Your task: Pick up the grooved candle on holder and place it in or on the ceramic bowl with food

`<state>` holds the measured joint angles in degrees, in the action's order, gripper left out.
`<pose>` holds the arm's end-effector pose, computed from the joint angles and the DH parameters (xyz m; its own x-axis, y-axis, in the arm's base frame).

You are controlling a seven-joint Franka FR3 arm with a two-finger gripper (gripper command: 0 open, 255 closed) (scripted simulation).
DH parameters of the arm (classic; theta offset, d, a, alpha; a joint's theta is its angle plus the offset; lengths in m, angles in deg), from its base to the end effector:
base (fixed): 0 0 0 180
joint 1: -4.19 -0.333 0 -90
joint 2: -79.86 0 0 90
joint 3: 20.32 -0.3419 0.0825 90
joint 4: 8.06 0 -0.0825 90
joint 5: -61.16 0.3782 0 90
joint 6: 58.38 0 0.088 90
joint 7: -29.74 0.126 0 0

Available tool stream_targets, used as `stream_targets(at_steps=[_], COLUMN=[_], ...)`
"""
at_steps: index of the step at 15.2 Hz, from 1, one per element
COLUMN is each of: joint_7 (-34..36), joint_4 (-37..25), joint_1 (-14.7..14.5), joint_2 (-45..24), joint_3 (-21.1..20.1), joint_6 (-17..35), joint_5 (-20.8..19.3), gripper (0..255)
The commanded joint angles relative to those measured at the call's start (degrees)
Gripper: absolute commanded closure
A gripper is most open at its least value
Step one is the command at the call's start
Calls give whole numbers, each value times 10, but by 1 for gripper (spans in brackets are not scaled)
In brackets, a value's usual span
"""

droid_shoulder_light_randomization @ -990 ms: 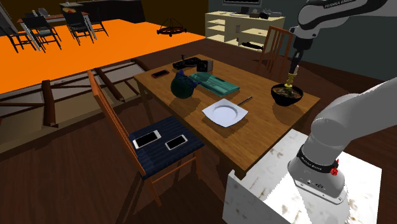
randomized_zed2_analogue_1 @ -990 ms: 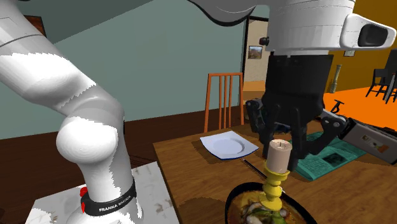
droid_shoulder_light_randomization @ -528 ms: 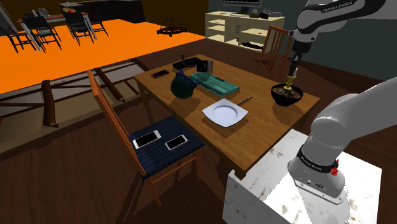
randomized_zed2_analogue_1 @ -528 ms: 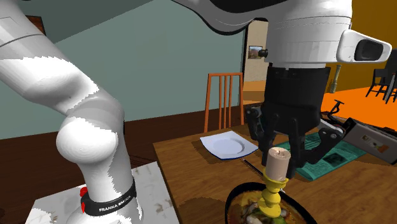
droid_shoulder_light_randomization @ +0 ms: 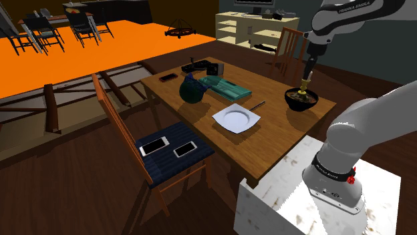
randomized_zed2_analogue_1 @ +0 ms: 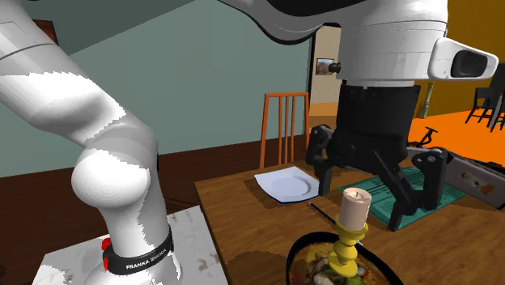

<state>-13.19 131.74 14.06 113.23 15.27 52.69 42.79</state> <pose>0.2401 -0.3061 0.4711 0.9878 0.1538 0.0259 0.1541 -0.9880 -0.0118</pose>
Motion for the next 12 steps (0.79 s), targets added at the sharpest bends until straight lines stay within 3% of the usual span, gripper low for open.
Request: stream_targets(at_steps=[1, 4, 12], joint_7=[0, -2, -2], joint_4=[-16, -63, -63], joint_1=[0, -2, -2], joint_2=[5, 12, 12], joint_3=[-6, -21, -21], joint_6=[-20, -75, -75], joint_5=[3, 12, 12], gripper=[0, 0, 0])
